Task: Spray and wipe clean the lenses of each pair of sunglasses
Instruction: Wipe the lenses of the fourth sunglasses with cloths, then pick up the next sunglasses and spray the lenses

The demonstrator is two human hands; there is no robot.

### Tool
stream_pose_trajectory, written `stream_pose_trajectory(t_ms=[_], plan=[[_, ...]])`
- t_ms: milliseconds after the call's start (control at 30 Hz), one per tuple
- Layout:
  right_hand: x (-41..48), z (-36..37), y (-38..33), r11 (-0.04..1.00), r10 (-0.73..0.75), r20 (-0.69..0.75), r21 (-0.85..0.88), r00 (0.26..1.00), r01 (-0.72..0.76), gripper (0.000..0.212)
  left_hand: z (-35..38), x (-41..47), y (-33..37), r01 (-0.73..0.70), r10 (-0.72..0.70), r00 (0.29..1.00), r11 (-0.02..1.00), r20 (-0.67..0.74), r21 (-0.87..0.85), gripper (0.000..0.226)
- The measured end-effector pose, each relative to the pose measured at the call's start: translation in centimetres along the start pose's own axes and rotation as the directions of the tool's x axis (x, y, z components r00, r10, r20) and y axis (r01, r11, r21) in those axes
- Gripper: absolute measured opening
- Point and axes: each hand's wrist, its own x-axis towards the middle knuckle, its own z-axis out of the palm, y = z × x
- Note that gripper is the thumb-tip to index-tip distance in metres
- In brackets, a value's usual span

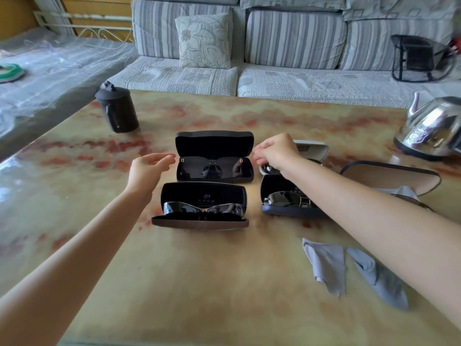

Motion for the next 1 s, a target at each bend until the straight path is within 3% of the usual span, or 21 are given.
stream_pose_trajectory(t_ms=[167,300,633,800,1000], plan=[[-0.1,-5.7,1.4,0.981,-0.113,0.070,-0.151,0.991,0.122,0.011,-0.5,-2.0,2.5,-0.177,0.175,0.984,0.976,0.027,0.126,0.013],[0.3,-9.2,2.9,0.866,-0.172,0.102,-0.458,0.980,0.200,0.016,1.7,-5.1,5.0,-0.293,0.250,0.942,0.937,0.223,0.192,0.015],[0.2,-7.5,5.5,0.692,-0.243,0.144,-0.667,0.959,0.276,0.029,9.8,-8.5,7.1,-0.416,0.316,0.841,0.897,0.439,0.152,0.023],[0.2,-7.1,5.5,0.736,-0.248,0.082,-0.631,0.965,0.243,0.017,11.1,-8.5,6.6,-0.395,0.293,0.848,0.905,0.441,0.159,0.024],[-0.5,-7.9,5.2,0.788,-0.376,-0.001,-0.527,0.927,0.319,0.017,11.0,-8.6,6.2,-0.405,0.348,0.871,0.908,0.347,0.106,0.030]])
